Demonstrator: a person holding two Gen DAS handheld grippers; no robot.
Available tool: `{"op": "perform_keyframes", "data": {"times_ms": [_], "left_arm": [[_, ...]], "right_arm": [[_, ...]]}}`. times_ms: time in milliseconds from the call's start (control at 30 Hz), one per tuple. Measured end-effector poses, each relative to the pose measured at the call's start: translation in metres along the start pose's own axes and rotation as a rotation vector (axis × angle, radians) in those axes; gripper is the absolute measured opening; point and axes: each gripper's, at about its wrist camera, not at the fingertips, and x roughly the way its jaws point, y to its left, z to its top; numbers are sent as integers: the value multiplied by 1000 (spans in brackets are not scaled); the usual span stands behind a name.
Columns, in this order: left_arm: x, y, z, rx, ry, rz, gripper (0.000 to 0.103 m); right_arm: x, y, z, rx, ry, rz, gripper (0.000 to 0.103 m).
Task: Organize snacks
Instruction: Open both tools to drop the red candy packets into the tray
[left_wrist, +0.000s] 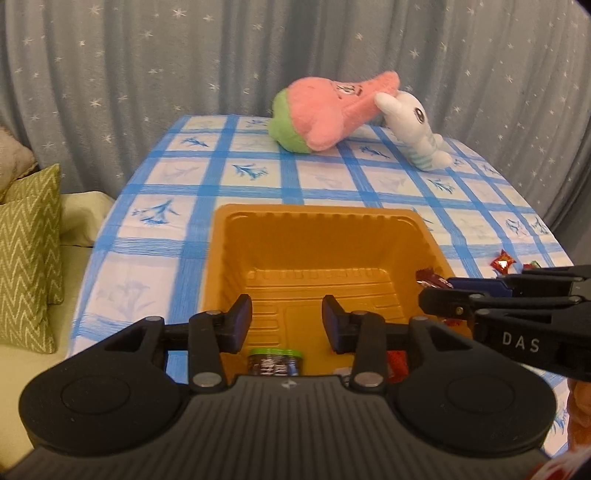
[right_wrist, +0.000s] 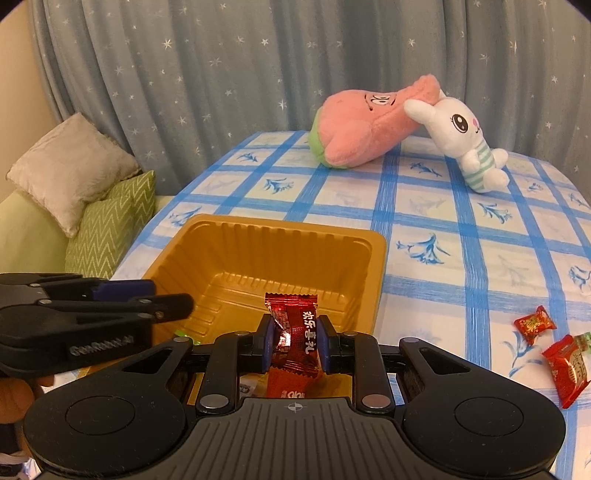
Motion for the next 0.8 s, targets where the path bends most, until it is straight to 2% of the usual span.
{"op": "perform_keyframes", "data": {"times_ms": [267,333,367,433,800], "left_arm": [[-22,13,-2,-20,-37,38,48],[-27,13,-3,-19,-40,45,56],[-30,13,-4,-19,-41,46,56],[-36,13,-6,-24,-45,53,59],[-84,-13,-14,-45,-88,50,87]], "right_arm": [[1,8,3,11,-13,41,25],[1,11,5,5,-21,67,26],[0,13,5,-6,-26,73,29],[-6,14,5,-11,-44,61,55],[-78,-17,-21,106,-93,-36,56]]}}
